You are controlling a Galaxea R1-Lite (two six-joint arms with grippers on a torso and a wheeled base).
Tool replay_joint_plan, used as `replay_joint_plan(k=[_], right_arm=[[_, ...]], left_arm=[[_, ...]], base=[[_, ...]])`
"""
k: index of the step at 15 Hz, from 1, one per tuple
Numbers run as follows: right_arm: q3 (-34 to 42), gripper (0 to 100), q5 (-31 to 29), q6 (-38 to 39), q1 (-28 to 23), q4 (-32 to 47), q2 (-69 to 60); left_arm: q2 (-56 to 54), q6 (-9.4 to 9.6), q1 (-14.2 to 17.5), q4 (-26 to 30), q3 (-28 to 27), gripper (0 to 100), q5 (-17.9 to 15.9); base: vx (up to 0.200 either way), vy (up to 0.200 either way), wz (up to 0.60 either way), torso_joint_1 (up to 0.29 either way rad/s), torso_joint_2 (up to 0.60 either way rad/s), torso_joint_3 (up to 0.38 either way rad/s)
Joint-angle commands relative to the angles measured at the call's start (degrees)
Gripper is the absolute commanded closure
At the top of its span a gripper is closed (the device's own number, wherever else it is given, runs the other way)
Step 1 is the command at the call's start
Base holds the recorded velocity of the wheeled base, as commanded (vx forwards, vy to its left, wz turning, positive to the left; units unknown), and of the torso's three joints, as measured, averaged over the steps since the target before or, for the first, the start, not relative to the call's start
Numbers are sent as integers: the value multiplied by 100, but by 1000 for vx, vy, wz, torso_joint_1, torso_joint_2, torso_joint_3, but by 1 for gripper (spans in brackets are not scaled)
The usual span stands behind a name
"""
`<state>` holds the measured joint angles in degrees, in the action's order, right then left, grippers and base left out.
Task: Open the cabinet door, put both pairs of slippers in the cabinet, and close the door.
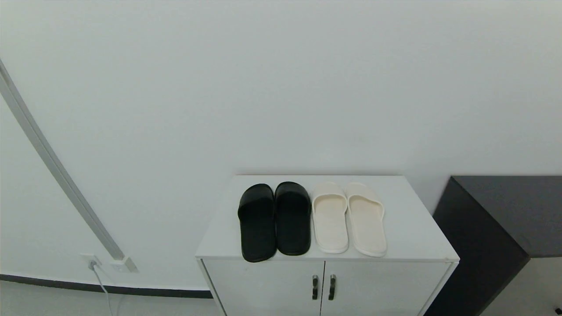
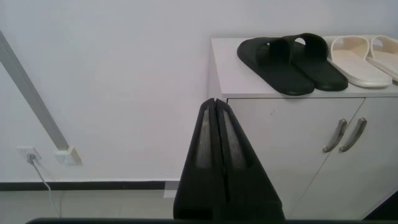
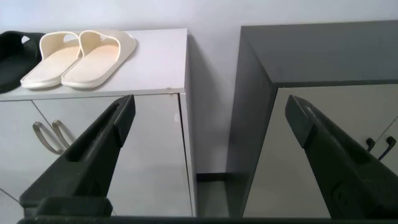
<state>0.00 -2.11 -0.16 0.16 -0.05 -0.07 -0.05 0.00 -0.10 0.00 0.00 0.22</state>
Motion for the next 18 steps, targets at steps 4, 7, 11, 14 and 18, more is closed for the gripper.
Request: replay_joint_plan(k=[4, 7, 11, 14, 18], right_arm=[[-53, 0, 0, -72, 2, -30, 7], [-2039, 0, 0, 561, 301, 436, 1361], [-1670, 0, 448, 367, 626, 216, 2855], [-1863, 0, 712, 420, 986, -804, 4648], [-2435, 0, 53, 1018, 2217, -1542, 6177]], left_arm=[[5, 0, 1, 9, 0, 100, 4], [5, 0, 1, 9, 0, 100, 4], [5, 9, 1, 9, 0, 100, 4], [5, 9, 1, 0, 0, 100, 4], [5, 9, 1, 9, 0, 100, 4]], base=[[0, 0, 0, 0, 0, 0], [0, 0, 0, 0, 0, 0], [0, 0, 0, 0, 0, 0], [0, 0, 0, 0, 0, 0], [0, 0, 0, 0, 0, 0]])
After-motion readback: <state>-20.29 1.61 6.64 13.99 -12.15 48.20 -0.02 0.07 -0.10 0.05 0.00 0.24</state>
